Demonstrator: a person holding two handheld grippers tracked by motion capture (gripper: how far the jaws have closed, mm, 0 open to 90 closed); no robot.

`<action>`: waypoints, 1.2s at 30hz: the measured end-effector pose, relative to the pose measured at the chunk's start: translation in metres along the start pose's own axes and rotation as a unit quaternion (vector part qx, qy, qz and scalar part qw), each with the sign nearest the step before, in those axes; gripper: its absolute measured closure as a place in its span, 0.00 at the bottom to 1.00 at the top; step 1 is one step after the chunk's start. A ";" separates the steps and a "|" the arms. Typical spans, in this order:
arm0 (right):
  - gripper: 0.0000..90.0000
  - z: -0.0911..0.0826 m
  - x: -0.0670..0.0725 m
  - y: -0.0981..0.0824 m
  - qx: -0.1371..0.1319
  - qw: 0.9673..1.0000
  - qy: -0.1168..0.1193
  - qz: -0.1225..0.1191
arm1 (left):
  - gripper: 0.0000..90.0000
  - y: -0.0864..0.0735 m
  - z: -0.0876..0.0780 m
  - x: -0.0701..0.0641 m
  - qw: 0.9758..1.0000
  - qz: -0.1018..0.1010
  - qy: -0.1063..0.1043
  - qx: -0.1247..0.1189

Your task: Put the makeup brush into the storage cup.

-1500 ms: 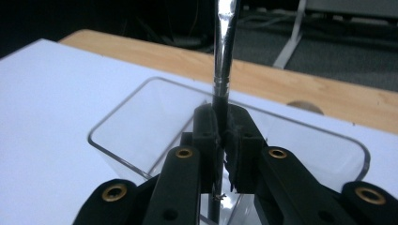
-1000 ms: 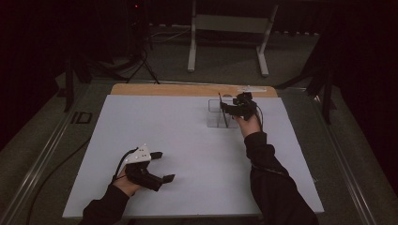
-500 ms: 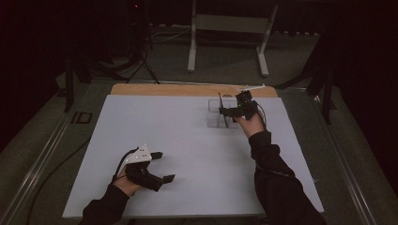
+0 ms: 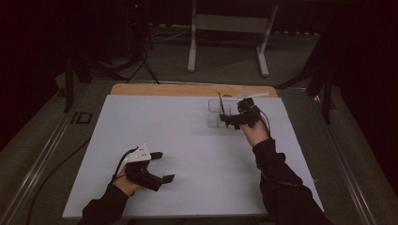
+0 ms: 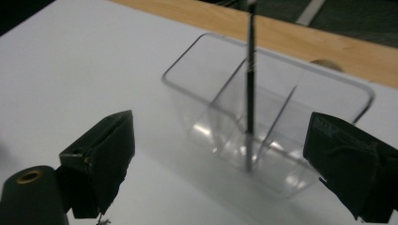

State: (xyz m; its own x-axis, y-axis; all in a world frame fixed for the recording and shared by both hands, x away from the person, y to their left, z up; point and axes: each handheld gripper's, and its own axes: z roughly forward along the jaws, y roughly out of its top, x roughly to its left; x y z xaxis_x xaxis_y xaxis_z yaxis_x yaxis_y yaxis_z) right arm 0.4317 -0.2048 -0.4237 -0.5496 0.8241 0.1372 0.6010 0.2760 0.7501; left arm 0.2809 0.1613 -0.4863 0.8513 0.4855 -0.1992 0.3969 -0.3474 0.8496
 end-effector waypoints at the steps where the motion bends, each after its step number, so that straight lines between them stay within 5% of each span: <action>1: 0.11 -0.001 0.001 -0.002 -0.001 1.000 0.001 -0.002 | 0.02 0.000 0.000 0.000 1.000 0.002 0.000 0.001; 17: 0.11 -0.025 0.014 -0.028 -0.012 0.998 0.042 -0.044 | 0.02 0.010 -0.009 0.002 1.000 0.005 0.001 0.007; 36: 0.11 -0.057 0.019 -0.075 -0.024 0.992 0.108 -0.058 | 0.02 0.007 -0.036 0.005 1.000 0.007 -0.007 0.010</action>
State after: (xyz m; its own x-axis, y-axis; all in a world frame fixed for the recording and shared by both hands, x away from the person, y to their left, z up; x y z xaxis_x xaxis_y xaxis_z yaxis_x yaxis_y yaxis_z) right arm 0.3433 -0.2380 -0.4403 -0.7274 0.6623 0.1796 0.5017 0.3347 0.7977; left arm 0.2760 0.1903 -0.4644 0.8611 0.4700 -0.1938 0.3916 -0.3702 0.8424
